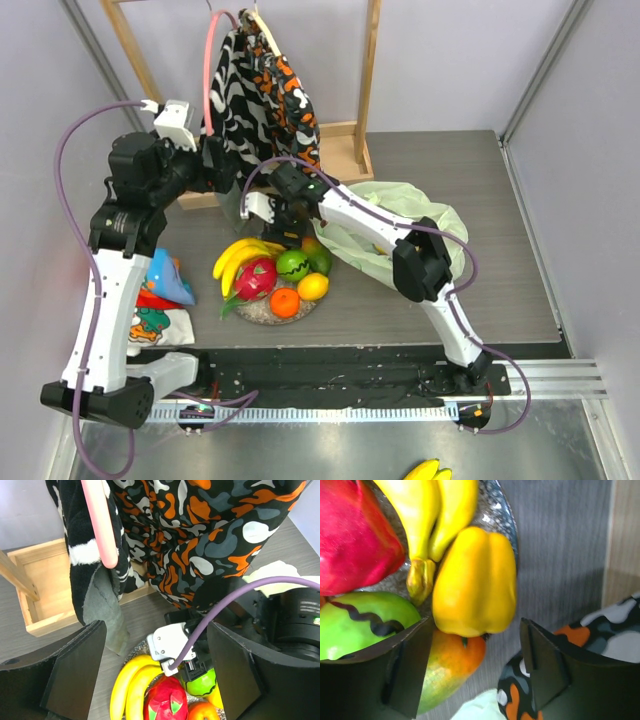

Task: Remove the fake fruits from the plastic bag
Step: Place the fake fruit on the plate, then adjust the plastic bag at the center of the board.

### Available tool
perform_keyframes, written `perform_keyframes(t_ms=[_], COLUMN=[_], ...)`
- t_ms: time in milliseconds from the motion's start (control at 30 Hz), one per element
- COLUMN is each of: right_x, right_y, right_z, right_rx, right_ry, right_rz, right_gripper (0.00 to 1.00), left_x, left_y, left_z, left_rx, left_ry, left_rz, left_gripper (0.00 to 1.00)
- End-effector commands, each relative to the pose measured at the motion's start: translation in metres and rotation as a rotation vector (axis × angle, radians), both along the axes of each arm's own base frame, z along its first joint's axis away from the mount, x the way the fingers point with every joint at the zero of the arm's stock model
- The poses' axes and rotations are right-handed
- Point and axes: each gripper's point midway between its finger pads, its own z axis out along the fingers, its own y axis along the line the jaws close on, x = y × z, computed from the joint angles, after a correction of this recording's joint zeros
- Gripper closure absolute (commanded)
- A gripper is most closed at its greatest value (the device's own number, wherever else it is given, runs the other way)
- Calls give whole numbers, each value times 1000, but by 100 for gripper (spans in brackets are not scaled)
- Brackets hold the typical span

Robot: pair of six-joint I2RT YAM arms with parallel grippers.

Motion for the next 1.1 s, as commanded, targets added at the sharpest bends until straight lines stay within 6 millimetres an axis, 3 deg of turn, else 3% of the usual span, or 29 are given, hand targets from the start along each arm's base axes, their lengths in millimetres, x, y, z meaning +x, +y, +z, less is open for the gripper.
perform_keyframes(t_ms=[0, 67, 100, 167, 200, 267, 333, 367, 400, 433, 467, 500, 533, 567, 600, 633, 667, 733, 767, 933, 967, 1000, 1067], right_x=[5, 2, -4, -12, -21, -29, -46, -44, -48, -57, -59, -53, -58, -60, -59, -62, -70, -74, -78, -91, -104, -113, -135], right_y=[-3, -7, -12, -19, -28, -43, -69, -87, -101, -125, -141, -167, -186, -200, -221, -230, -240, -253, -258, -298, -307, -311, -320], right_z=[88, 112, 137, 160, 183, 202, 226, 230, 216, 237, 219, 219, 225, 220, 194, 185, 168, 150, 133, 96, 83, 82, 71], right_rx=[117, 150, 189, 230, 263, 289, 322, 318, 290, 332, 308, 308, 324, 316, 262, 245, 218, 182, 162, 18, -29, -36, -63], right_ry=[-136, -163, -184, -200, -223, -240, -256, -272, -248, -281, -253, -259, -275, -268, -234, -220, -192, -172, -152, -168, -134, -123, -58], right_rz=[-49, -53, -56, -59, -59, -82, -112, -153, -175, -217, -254, -322, -361, -397, -452, -473, -492, -535, -559, -622, -619, -624, -621], right_gripper=[21, 21, 21, 21, 21, 21, 21, 22, 23, 25, 29, 32, 35, 37, 42, 44, 45, 47, 47, 46, 46, 46, 46], left_x=[5, 5, 6, 5, 5, 6, 5, 4, 1, -2, -3, -9, -19, -20, -24, -26, -34, -36, -34, -15, -11, -7, 1], left_y=[-3, -4, -5, -8, -8, -9, -18, -24, -30, -49, -59, -72, -97, -116, -130, -143, -174, -197, -222, -260, -266, -272, -277], left_z=[14, 16, 15, 18, 18, 21, 21, 23, 28, 24, 22, 23, 19, 7, -1, -2, -18, -32, -48, -91, -95, -110, -122], left_rx=[-20, -21, -17, -12, -3, 3, 23, 35, 51, 80, 128, 159, 227, 268, 302, 336, 387, 454, 484, 512, 507, 503, 503], left_ry=[-44, -47, -42, -51, -53, -57, -57, -67, -80, -80, -95, -99, -129, -110, -98, -113, -113, -123, -124, -70, -66, -27, -9], left_rz=[-17, -24, -27, -46, -51, -59, -106, -132, -163, -228, -275, -329, -432, -494, -543, -578, -676, -716, -752, -759, -757, -748, -730], left_gripper=[12, 11, 11, 11, 11, 11, 13, 14, 14, 14, 15, 15, 15, 15, 14, 14, 14, 12, 12, 12, 12, 12, 12])
